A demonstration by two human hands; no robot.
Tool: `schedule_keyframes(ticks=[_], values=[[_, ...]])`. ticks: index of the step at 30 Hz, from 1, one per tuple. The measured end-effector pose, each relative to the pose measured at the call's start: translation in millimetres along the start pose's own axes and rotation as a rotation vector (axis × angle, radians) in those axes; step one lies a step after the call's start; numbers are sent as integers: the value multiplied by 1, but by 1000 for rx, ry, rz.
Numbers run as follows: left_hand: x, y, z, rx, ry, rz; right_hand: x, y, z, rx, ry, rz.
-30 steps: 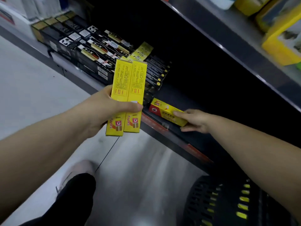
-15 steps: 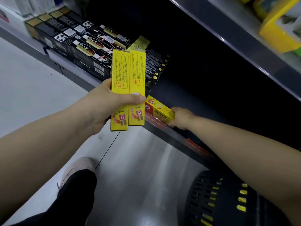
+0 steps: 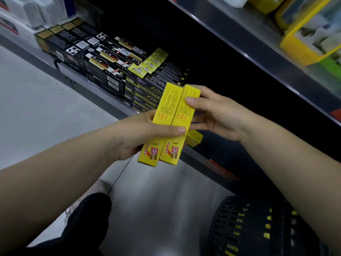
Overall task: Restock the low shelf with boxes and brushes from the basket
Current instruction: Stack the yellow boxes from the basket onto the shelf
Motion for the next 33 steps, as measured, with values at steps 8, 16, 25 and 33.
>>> schedule_keyframes(ticks=[8,16,25,33], values=[[-6,-11,8,-41,101,74,-10,36,91,28,653,-218],[-7,-24,21,-75,126,146,-64,82,97,297,508,-293],[-19,-30,17,-67,216,203,-78,109,69,716,240,-325],[-23,-34,17,-44,246,197,-82,106,61,896,156,-274]])
Point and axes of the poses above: each hand's wrist, its own x-axis away from the middle knuckle, its own z-axis out of the back of the hand, y = z × x, the point moved 2 cm from there along -x, towards the middle knuckle
